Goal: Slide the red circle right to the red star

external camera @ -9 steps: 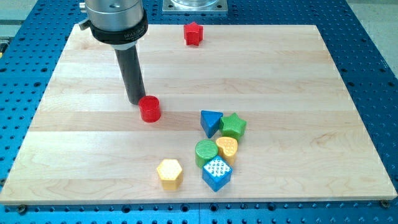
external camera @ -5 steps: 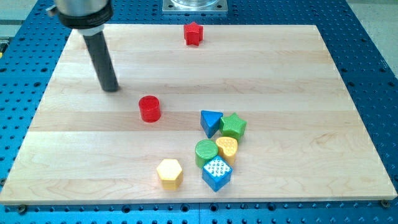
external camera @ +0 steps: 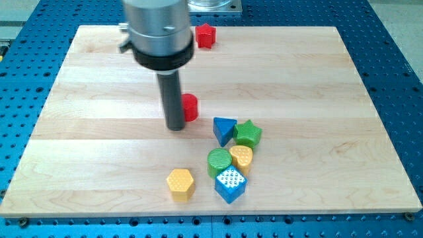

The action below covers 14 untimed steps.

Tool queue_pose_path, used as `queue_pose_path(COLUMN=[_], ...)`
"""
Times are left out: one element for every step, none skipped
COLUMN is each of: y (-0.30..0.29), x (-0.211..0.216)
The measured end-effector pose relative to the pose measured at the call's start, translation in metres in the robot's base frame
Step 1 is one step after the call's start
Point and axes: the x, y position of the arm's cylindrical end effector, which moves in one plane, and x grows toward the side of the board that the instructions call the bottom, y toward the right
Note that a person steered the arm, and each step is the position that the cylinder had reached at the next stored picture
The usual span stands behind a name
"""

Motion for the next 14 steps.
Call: queue_pose_path(y=[0.018,0.03,0.037,0.037,0.052,0.067,0.068,0.075,0.077,0.077,0.077,0.077,0.079,0.085], x=[-0.021,-0.049,-0.064,-0.106,-0.116,-0.117,-0.149,-0.152,-0.17,-0.197,-0.197,-0.197,-0.197,-0.197])
